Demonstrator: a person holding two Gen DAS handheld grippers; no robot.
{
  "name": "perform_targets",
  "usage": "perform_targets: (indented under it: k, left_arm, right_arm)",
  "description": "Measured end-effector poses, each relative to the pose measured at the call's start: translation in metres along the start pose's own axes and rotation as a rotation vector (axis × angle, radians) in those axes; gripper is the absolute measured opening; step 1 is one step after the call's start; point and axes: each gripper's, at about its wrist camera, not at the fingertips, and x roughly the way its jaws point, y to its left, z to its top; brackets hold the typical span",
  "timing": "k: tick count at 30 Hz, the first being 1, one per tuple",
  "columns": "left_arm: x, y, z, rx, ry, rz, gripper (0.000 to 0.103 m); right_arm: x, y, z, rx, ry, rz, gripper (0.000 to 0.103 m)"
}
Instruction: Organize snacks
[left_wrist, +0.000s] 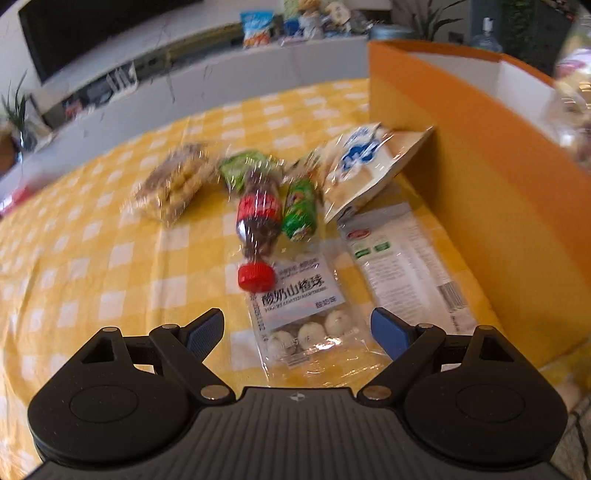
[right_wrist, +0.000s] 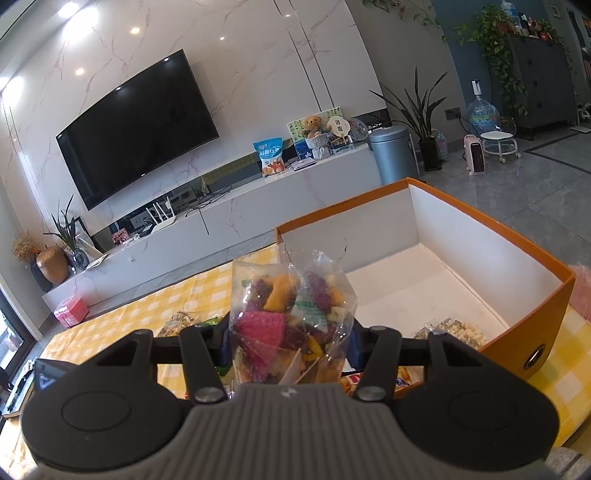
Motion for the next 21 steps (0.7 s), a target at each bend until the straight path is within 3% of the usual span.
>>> perform_targets:
  k: [5, 11, 13, 16, 21]
  left_arm:
    - [0.009, 0.015, 0.001, -0.106, 0.031, -0.065, 0.103]
    - [0.004, 0.013, 0.001, -0.078, 0.027, -0.089, 0.089]
    - [0.001, 0.011, -0.001, -0.059, 0.007, -0.098, 0.079]
    - [-0.004, 0.014, -0.003, -0.095, 0.018, -0.094, 0.074]
    - [-0.013, 0.022, -0.009, -0.091, 0.031, -0.155, 0.072]
  right_arm:
    - [0.0, 0.0, 0.0, -0.001, -0.002, 0.0, 0.054]
    - [0.001, 0.005, 0.0, -0.028, -0.004, -0.011, 0.054]
    - [0.001, 0.005, 0.0, -0.028, -0.005, -0.013, 0.054]
    - [0.002, 0.005, 0.0, -0.021, -0.005, -0.012, 0.054]
    - [0.003, 0.005, -0.001, -0.015, -0.005, -0.015, 0.054]
